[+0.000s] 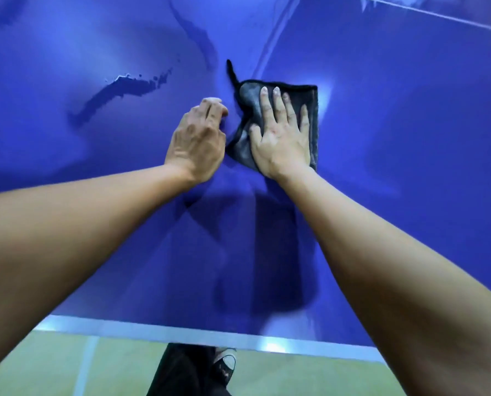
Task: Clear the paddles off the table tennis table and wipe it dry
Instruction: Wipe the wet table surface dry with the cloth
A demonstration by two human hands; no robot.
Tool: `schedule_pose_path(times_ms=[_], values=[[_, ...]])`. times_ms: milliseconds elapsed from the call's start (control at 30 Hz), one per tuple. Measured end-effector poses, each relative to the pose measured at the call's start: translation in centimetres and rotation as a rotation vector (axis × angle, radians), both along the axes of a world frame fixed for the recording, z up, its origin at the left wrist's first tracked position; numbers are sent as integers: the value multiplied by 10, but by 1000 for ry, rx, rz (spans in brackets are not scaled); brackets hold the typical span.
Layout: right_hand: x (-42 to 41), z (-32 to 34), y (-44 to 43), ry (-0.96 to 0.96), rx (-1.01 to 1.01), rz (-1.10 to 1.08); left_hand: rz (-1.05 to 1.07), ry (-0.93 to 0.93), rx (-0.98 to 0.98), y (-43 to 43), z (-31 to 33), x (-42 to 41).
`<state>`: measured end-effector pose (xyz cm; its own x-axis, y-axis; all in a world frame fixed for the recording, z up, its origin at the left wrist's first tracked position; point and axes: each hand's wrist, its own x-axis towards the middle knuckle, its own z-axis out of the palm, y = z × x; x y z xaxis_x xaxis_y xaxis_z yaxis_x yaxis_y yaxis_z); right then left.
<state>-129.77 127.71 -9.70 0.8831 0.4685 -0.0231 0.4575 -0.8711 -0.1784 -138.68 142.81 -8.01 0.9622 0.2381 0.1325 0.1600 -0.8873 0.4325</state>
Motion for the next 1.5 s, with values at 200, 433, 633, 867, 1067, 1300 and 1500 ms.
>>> schedule_pose_path(times_ms=[200,433,633,867,1067,1300,1500], values=[[-160,4,-27,39,46,26,53,74,49,-4,-5,-125],[-308,13,-74,83,91,76,117,186,-4,-21,4,-193],[-304,7,-76,106,36,49,14,166,66,-3,6,-159],[-154,-1,-8,27,45,28,-24,115,54,43,-3,-58],[5,-1,63,8,31,-56,-77,72,95,87,-17,20],[159,2,114,20,-20,-138,-100,58,100,88,-18,25],[250,6,137,24,-27,-166,-107,51,116,86,-20,27]])
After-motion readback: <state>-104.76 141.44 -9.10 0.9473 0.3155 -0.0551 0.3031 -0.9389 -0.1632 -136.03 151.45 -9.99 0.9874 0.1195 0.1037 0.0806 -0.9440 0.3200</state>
